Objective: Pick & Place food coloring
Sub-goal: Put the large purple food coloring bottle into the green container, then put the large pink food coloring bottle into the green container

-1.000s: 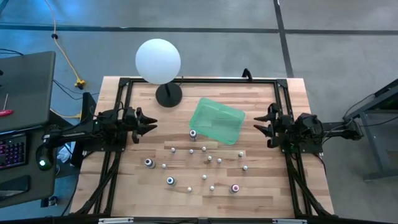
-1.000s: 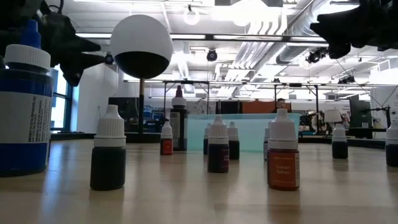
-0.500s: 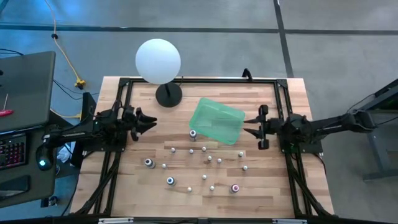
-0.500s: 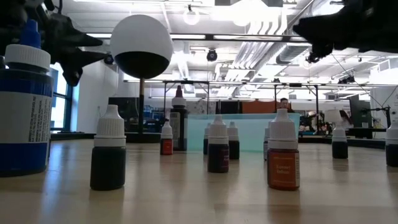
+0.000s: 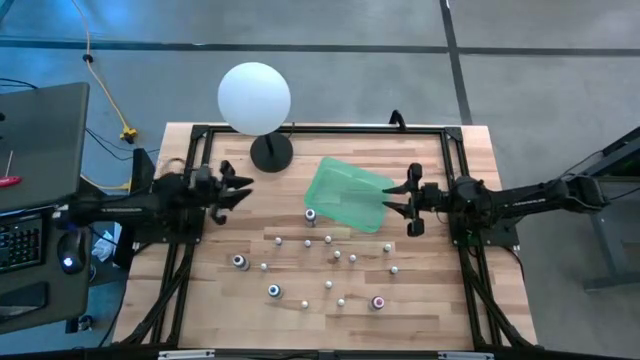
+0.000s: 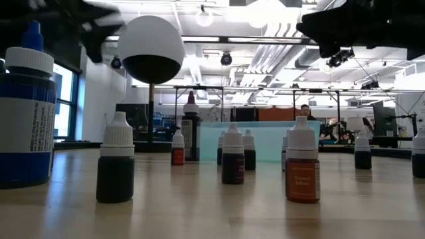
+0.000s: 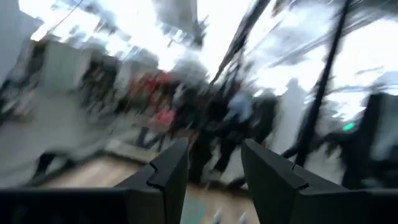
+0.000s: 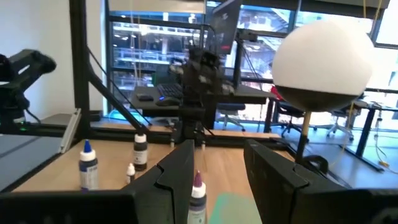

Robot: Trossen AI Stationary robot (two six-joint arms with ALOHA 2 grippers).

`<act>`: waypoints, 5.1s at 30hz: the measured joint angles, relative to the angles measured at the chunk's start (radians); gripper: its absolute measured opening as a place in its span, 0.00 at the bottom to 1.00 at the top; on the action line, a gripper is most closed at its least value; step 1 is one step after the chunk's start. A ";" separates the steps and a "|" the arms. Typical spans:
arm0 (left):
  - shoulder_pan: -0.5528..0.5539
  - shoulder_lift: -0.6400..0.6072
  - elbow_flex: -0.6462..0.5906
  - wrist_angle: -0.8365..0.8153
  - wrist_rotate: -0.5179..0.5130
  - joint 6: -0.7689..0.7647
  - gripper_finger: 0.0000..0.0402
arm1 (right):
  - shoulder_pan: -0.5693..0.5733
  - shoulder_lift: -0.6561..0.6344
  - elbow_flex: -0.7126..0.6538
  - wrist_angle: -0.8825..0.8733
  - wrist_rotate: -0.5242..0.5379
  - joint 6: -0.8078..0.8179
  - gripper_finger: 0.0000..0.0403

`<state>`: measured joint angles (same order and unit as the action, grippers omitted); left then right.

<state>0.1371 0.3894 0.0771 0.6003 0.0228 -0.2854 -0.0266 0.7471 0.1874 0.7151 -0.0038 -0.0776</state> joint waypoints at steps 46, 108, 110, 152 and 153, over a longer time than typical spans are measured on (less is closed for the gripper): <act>-0.118 1.128 0.512 0.124 0.059 0.203 0.37 | 0.000 0.000 0.005 -0.082 -0.001 0.051 0.33; 0.077 1.390 0.894 -0.079 -0.409 0.025 0.08 | 0.000 0.000 0.005 -0.155 0.001 0.055 0.33; 0.090 1.411 0.891 -0.092 -0.408 0.017 0.08 | 0.000 0.000 0.004 -0.157 0.001 0.054 0.33; 0.086 1.252 0.891 -0.134 -0.383 0.106 0.29 | 0.468 0.392 0.043 0.068 -0.212 0.243 0.33; 0.081 1.241 0.891 -0.135 -0.379 0.106 0.29 | 0.484 0.434 0.064 0.069 -0.210 0.250 0.33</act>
<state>0.2181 1.6306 0.9684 0.4648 -0.3557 -0.1798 0.4573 1.1808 0.2518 0.7840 -0.2136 0.1724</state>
